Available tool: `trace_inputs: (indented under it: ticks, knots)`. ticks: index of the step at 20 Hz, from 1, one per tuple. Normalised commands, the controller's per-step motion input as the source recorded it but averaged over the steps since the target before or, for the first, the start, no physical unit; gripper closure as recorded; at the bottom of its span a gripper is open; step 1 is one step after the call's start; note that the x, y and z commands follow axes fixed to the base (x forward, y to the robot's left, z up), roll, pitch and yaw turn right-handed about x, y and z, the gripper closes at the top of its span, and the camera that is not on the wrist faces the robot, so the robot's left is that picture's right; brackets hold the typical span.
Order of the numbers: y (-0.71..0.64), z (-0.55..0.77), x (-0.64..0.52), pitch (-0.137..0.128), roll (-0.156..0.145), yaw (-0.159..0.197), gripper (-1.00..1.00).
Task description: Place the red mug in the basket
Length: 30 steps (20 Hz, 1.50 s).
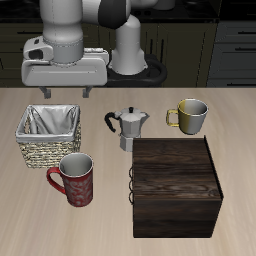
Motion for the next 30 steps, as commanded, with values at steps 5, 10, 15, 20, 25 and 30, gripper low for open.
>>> trace_inputs:
  ticks: [5,10,15,20,25,30]
  knots:
    - [-0.27,0.03,0.18,-0.01,-0.034,-0.062,-1.0]
    - [-0.18,-0.01,0.18,0.006,-0.039,-0.055,-1.0]
    - [0.02,-0.08,0.19,0.028,-0.031,-0.06,-1.0]
    - [0.01,-0.05,0.13,0.009,-0.029,-0.063,-1.0]
    - [0.08,-0.03,0.09,0.001,0.007,-0.01,-1.0]
    - [0.04,0.0,0.01,-0.014,-0.003,-0.009,-1.0]
